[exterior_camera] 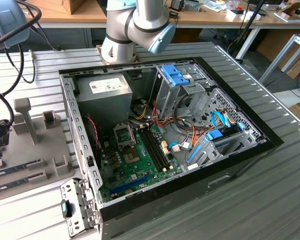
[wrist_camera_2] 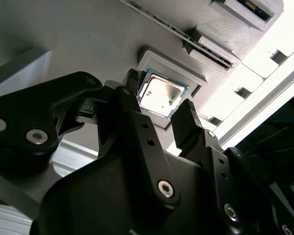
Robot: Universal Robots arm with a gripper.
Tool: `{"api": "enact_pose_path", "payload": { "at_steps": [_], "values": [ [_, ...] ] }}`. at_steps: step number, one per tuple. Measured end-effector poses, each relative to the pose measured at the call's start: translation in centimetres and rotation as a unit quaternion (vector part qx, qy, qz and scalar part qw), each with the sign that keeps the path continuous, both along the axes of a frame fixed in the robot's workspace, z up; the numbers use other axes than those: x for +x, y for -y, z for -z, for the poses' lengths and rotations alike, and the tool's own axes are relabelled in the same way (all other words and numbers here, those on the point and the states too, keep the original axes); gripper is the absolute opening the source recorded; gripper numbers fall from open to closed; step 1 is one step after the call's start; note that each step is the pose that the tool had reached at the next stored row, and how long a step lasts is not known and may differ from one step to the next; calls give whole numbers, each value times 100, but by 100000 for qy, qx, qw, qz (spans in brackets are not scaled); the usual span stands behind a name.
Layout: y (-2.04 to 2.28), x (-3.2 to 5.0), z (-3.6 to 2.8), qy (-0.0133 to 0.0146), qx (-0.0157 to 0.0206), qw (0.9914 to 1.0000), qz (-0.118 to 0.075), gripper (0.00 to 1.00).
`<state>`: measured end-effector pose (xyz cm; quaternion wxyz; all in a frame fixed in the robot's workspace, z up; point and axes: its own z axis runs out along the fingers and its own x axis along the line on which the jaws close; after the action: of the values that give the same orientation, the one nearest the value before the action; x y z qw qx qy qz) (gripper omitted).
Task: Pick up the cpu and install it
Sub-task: 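Pick up the cpu and move it towards the insertion slot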
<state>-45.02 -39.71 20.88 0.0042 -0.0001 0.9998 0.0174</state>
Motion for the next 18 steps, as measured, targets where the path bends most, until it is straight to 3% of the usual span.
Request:
{"api": "enact_pose_path", "payload": {
  "at_steps": [18],
  "values": [
    [0,-12,49,2,0,100000,0,54]
  ]
}}
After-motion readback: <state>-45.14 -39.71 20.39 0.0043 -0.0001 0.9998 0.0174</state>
